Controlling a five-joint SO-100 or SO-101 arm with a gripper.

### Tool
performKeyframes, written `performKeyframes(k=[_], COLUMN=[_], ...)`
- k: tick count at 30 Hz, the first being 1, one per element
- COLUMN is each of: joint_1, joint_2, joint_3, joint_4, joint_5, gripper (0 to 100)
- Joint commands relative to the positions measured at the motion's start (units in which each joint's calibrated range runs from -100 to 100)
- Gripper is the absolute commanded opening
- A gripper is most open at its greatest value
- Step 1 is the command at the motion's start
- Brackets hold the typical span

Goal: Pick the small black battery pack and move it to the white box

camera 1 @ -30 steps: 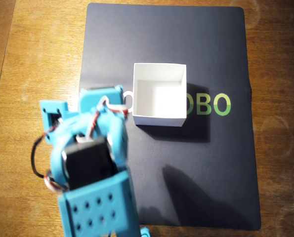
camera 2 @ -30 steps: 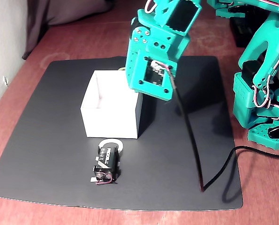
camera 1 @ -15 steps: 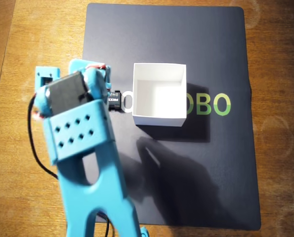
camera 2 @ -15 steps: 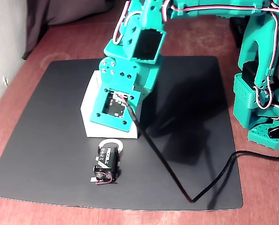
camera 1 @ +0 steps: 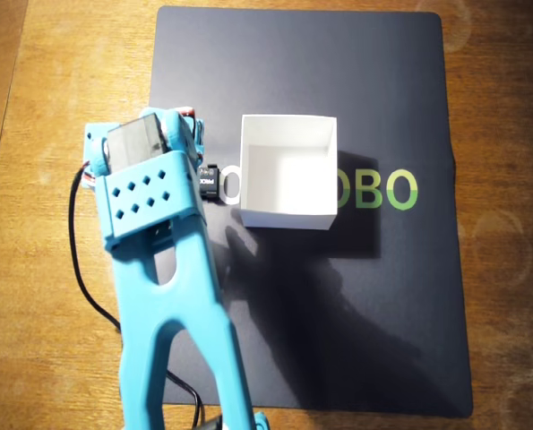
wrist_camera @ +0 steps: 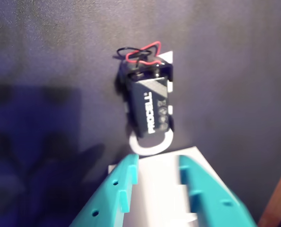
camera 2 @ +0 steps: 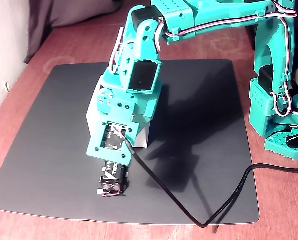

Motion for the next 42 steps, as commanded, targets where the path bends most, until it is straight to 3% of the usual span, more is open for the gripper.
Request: performKeyframes(k=[1, 42], joint_1=[-0.4, -1.0], joint_2=[0.5, 15.5], joint_3=[-2.2, -3.3], joint_4=[-2.4, -7.2], joint_5=[0.0, 0.2], gripper=[18, 18])
